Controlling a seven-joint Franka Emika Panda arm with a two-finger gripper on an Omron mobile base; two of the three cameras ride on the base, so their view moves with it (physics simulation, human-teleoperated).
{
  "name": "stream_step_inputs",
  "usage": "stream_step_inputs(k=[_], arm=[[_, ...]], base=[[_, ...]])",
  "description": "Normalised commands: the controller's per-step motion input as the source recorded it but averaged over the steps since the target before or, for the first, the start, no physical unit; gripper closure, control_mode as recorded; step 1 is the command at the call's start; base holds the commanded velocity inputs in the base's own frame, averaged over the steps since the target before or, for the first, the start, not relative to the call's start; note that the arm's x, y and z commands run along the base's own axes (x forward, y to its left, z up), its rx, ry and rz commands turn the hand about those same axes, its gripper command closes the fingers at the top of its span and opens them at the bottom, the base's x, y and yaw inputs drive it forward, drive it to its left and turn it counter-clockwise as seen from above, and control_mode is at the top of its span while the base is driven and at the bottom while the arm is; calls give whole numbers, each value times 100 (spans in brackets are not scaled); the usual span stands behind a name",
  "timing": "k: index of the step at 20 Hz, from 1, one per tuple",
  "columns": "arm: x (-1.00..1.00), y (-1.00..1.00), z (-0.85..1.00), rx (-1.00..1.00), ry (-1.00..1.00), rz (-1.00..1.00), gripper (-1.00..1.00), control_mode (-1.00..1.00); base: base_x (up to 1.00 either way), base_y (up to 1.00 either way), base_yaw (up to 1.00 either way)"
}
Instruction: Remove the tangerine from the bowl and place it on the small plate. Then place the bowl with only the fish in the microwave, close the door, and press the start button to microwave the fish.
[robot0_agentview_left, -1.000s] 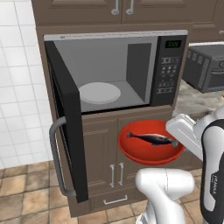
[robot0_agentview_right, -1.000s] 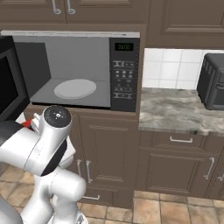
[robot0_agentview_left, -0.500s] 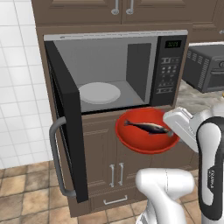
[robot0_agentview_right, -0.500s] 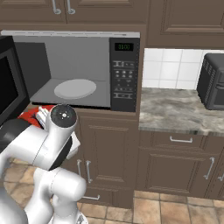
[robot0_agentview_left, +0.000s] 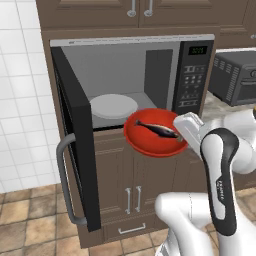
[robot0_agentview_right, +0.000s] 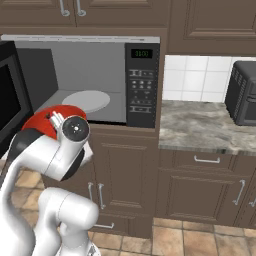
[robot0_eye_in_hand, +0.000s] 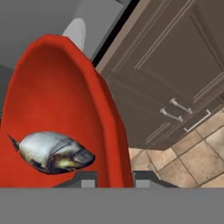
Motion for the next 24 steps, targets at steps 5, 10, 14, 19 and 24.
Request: stream_step_inputs(k=[5, 10, 14, 19, 24], arm=[[78, 24, 8, 3, 0, -20, 100, -100], [73, 25, 13, 8, 0, -17, 100, -100], [68, 26, 10, 9, 0, -15, 100, -100], [71, 24, 0, 7, 2, -12, 100, -100], [66, 0, 0, 3, 6, -1, 100, -100]], base=[[0, 0, 0], [0, 0, 0], [0, 0, 0], [0, 0, 0], [0, 0, 0]])
